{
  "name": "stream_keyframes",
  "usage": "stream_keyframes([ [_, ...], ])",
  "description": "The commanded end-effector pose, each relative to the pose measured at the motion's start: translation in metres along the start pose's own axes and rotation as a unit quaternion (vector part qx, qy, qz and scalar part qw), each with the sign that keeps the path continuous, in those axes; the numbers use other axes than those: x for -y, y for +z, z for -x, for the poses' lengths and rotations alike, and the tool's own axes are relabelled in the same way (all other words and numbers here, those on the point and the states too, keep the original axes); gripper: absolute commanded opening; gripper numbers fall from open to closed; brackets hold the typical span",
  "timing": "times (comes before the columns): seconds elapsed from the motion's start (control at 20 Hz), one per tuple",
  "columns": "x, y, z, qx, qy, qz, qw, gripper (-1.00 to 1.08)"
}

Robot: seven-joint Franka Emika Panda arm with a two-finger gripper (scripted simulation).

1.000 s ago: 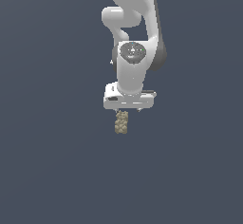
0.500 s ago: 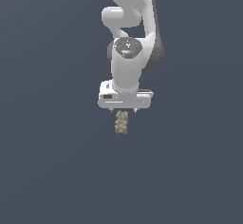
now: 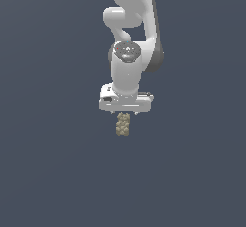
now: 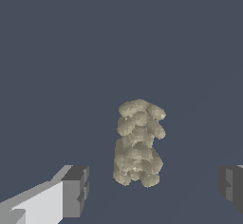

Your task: Pick up the object and move it to a goal position.

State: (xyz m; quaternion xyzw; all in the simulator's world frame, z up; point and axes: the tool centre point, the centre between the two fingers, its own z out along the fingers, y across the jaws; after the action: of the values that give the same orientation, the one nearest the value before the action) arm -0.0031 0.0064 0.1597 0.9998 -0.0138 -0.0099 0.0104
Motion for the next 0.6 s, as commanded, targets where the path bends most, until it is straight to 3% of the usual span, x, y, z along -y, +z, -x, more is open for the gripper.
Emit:
stream_keyframes([
  [0.0, -0.001, 0.009, 0.002, -0.002, 0.009, -0.002, 1.0, 1.0],
  [0.55, -0.004, 0.045, 0.009, -0.009, 0.045, -0.011, 0.9989, 1.0],
])
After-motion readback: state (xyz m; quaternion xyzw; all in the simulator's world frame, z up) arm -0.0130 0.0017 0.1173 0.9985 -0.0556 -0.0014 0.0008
